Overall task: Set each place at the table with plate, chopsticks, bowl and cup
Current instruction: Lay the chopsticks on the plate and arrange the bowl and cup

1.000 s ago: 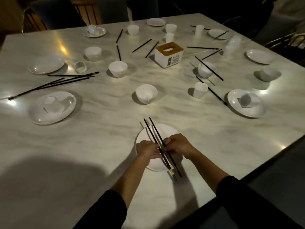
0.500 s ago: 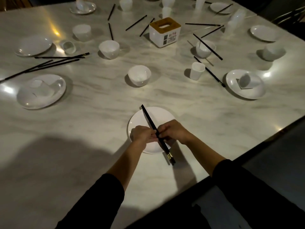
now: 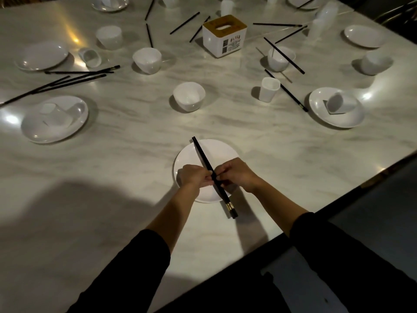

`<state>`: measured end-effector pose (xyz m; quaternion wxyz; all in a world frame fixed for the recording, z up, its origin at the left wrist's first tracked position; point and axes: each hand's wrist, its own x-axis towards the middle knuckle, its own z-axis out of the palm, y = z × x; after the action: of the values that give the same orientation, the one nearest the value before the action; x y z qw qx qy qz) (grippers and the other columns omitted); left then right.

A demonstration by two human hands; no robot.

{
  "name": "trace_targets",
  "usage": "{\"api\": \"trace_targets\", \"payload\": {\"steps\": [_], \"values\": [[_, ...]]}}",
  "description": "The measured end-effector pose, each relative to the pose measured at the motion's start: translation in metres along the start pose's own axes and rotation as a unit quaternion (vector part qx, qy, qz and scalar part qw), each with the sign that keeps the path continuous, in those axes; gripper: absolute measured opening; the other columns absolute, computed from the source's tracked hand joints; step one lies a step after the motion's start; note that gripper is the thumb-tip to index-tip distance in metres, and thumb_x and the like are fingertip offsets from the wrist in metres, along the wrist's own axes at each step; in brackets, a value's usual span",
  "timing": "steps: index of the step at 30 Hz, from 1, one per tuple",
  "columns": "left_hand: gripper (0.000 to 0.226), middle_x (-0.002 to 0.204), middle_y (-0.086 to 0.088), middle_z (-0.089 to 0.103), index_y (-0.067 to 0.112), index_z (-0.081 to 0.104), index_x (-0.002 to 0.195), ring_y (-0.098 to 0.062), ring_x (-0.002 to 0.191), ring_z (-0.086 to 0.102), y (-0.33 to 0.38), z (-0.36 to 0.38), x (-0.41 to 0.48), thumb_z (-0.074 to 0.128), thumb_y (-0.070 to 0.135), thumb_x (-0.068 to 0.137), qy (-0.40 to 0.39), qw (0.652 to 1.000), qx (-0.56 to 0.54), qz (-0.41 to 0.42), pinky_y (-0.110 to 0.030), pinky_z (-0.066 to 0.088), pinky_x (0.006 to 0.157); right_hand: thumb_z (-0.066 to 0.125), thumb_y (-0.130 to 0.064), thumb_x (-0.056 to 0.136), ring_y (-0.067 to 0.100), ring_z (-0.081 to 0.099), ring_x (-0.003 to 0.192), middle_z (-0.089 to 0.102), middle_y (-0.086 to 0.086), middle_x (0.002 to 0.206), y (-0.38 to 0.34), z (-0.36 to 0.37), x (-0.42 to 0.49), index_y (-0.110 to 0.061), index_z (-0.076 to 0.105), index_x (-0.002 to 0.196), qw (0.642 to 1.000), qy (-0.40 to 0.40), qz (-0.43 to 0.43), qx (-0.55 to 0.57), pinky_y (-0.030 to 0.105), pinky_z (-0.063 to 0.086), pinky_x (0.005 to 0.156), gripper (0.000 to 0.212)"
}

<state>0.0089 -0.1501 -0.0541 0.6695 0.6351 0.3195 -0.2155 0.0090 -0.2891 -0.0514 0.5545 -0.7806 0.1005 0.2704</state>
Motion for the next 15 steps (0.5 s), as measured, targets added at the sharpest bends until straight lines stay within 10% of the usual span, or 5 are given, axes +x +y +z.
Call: {"api": "trace_targets", "payload": {"steps": [6, 15], "values": [[0.014, 0.070, -0.019, 0.062, -0.018, 0.061, 0.097, -0.020, 0.046, 0.063, -0.0001, 0.0000, -0.0008, 0.058, -0.014, 0.084, 0.005, 1.000, 0.006, 0.003, -0.027, 0.057, 0.050, 0.062, 0.015, 0.077, 0.032, 0.061, 0.069, 0.067, 0.020, 0.087, -0.0006, 0.0027, -0.0012, 0.011, 0.070, 0.096, 1.000, 0.012, -0.009, -0.017, 0.036, 0.056, 0.077, 0.021], [0.012, 0.069, -0.020, 0.061, -0.018, 0.062, 0.095, -0.019, 0.041, 0.061, 0.0002, 0.0013, -0.0017, 0.057, -0.015, 0.084, 0.008, 1.000, 0.005, 0.007, -0.028, 0.057, 0.049, 0.065, 0.009, 0.075, 0.014, 0.061, 0.067, 0.067, 0.010, 0.079, 0.0008, 0.0044, -0.0031, 0.003, 0.074, 0.091, 0.996, 0.038, -0.029, -0.071, 0.008, 0.046, 0.057, 0.019]]}}
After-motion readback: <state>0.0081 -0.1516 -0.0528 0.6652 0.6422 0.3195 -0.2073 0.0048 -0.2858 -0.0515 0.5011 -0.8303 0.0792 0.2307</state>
